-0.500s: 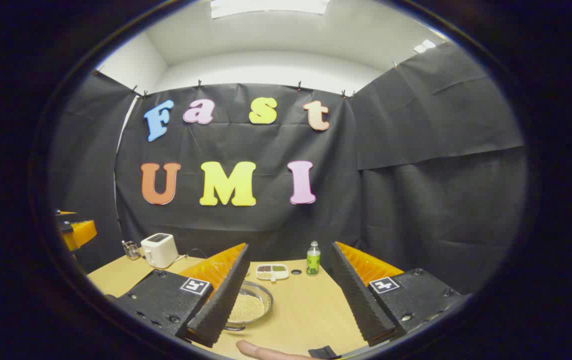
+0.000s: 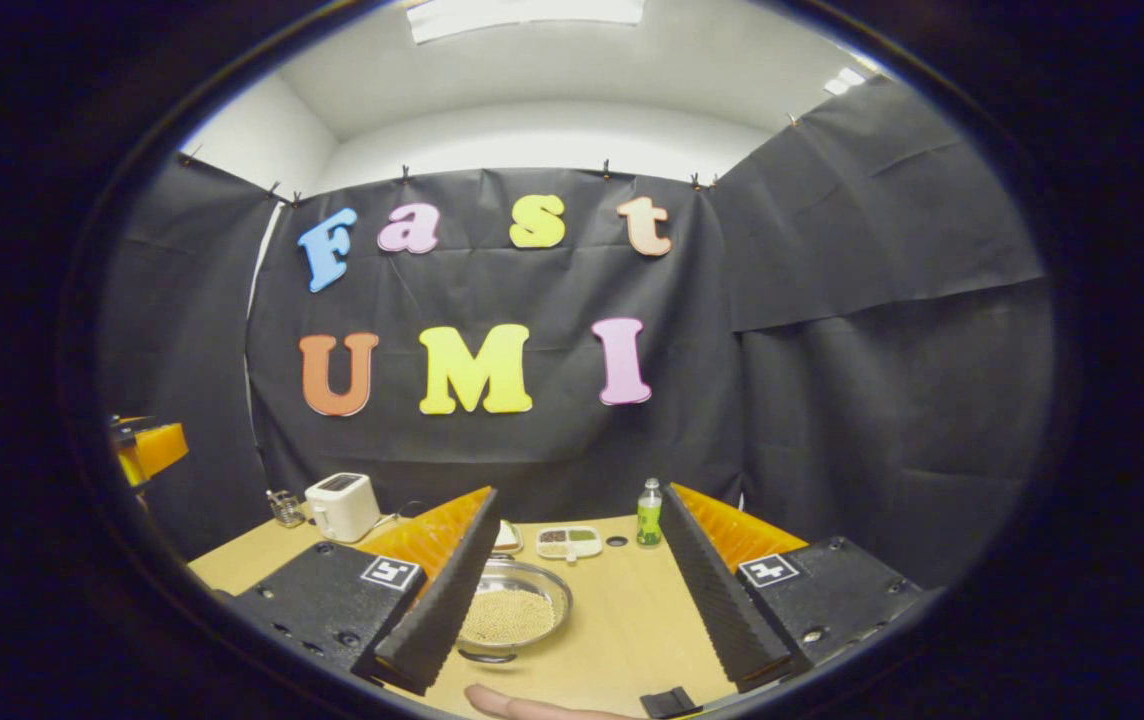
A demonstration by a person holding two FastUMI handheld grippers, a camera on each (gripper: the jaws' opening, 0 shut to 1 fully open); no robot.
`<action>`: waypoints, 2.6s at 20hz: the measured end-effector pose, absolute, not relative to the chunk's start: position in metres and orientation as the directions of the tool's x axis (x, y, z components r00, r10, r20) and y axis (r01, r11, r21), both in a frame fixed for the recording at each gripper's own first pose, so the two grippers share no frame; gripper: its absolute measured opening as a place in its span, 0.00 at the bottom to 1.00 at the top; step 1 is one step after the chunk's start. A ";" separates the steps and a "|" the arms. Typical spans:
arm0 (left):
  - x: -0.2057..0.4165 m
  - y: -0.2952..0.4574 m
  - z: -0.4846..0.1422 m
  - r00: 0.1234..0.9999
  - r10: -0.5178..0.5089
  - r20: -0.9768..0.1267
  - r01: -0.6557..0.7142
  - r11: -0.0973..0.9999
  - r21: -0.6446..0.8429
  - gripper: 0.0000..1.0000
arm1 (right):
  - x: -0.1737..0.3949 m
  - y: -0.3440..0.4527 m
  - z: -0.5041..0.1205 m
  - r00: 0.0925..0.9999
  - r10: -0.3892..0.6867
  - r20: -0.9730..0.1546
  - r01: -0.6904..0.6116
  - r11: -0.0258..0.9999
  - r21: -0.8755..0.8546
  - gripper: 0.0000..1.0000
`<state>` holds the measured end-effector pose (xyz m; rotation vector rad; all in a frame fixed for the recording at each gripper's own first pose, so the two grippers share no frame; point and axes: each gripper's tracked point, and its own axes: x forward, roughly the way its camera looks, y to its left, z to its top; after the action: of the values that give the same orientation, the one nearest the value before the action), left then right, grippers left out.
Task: First push the handle of the pot to place it horizontally, then grasp the pot with both hands and set it on the induction cooktop.
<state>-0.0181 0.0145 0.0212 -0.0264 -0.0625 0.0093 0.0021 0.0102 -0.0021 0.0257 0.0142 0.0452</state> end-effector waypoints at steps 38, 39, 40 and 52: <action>-0.040 0.065 -0.001 0.994 0.084 0.067 -0.082 0.996 -0.028 0.94 | 0.036 0.205 -0.312 0.580 0.345 -0.738 -0.392 0.912 0.118 0.04; -0.040 0.067 -0.003 0.994 0.086 0.064 -0.084 0.996 -0.026 0.94 | 0.040 0.204 -0.317 0.584 0.331 -0.741 -0.381 0.918 0.111 0.04; -0.039 0.069 -0.004 0.994 0.089 0.063 -0.088 0.996 -0.021 0.94 | 0.045 0.202 -0.324 0.582 0.310 -0.752 -0.366 0.925 0.097 0.00; -0.025 0.060 -0.012 0.996 0.076 0.043 -0.075 0.997 -0.023 0.94 | 0.059 0.184 -0.363 0.514 0.279 -0.811 -0.262 0.952 0.161 0.04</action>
<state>-0.0251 0.0603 -0.0119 -0.0212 -0.0443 0.0755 0.0592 0.1836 -0.3635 0.0183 0.9780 0.3251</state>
